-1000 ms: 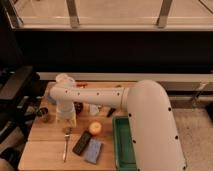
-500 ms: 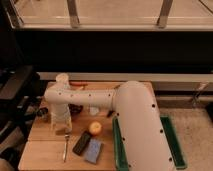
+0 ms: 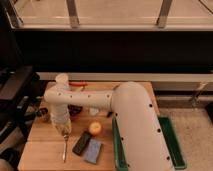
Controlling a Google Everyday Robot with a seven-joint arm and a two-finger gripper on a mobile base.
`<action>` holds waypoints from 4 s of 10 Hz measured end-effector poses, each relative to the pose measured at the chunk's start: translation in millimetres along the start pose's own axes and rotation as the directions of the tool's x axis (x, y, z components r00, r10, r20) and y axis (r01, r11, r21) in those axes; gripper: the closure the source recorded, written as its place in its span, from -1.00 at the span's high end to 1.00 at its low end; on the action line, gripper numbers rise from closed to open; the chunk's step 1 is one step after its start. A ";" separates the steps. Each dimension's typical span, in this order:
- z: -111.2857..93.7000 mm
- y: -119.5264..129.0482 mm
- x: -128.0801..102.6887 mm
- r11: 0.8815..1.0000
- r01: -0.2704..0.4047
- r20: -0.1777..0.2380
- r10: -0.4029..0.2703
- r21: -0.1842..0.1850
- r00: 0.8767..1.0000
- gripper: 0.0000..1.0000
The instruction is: Place fork in tray
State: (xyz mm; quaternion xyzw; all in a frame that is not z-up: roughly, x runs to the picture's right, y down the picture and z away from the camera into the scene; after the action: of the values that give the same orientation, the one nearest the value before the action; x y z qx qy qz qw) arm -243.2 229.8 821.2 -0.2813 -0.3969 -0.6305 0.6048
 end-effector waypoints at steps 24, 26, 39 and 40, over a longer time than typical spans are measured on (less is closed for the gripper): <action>-130.8 202.2 -45.1 0.852 -0.164 -0.121 0.256 0.498 0.959 -1.00; -137.4 208.8 -48.3 0.851 -0.192 -0.143 0.295 0.489 0.945 -1.00; -230.1 400.6 -162.5 0.634 -0.459 -0.161 0.678 0.623 0.718 -0.79; -223.5 405.9 -165.0 0.607 -0.477 -0.140 0.698 0.636 0.702 -0.55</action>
State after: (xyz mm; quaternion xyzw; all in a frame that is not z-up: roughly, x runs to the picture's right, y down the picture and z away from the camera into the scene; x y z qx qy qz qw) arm 203.3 149.8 630.8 -0.0837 -0.3205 -0.2879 0.8986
